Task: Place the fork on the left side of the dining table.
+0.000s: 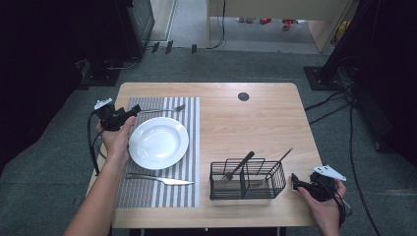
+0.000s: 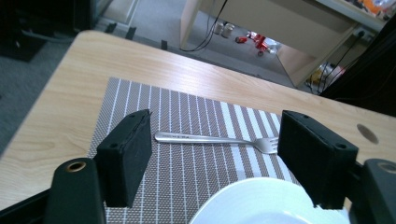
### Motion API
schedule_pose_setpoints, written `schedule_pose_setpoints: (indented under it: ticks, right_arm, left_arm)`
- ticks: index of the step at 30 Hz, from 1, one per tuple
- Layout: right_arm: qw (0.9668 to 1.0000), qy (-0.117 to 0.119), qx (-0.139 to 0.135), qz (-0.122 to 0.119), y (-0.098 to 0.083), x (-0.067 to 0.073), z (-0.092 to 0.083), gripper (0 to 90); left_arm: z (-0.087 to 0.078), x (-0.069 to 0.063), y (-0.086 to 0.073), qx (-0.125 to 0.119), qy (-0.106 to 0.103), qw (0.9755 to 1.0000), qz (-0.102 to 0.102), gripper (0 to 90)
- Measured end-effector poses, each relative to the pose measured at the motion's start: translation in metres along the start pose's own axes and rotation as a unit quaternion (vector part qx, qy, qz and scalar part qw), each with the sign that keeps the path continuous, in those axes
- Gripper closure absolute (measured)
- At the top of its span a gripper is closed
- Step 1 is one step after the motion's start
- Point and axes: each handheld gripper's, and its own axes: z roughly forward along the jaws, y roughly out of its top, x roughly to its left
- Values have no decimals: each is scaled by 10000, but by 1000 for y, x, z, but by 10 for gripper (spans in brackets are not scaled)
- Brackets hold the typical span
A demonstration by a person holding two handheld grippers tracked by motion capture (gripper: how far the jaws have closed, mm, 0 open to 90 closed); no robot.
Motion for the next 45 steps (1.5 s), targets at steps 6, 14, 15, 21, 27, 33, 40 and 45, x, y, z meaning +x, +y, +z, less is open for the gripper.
schedule_pose_setpoints:
  ticks: [6,14,15,21,27,33,40,45]
  right_arm:
    - [10000,0,0,0,0,0,0,115]
    - [10000,1,0,0,0,0,0,115]
    - [10000,0,-1,-1,0,0,0,115]
    - [10000,0,0,0,0,0,0,115]
    - [10000,0,-1,0,0,0,0,115]
    - [10000,-1,1,4,0,0,0,115]
    - [10000,-2,6,-1,0,0,0,115]
    - [10000,-2,6,0,0,0,0,115]
  left_arm:
    - [-21,-9,-6,-136,-286,9980,539,95]
    - [-49,-14,-21,-85,-225,9940,1062,12]
    - [-54,-15,-27,-66,-201,9930,1159,12]
    - [-73,-14,-45,-54,-221,9903,1368,12]
    - [-89,-5,-63,90,-278,9914,1278,12]
    - [-102,-2,-78,174,-266,9914,1266,12]
    - [-115,-4,-92,258,-302,9901,1343,12]
    - [-127,-10,-99,227,-365,9879,1492,12]
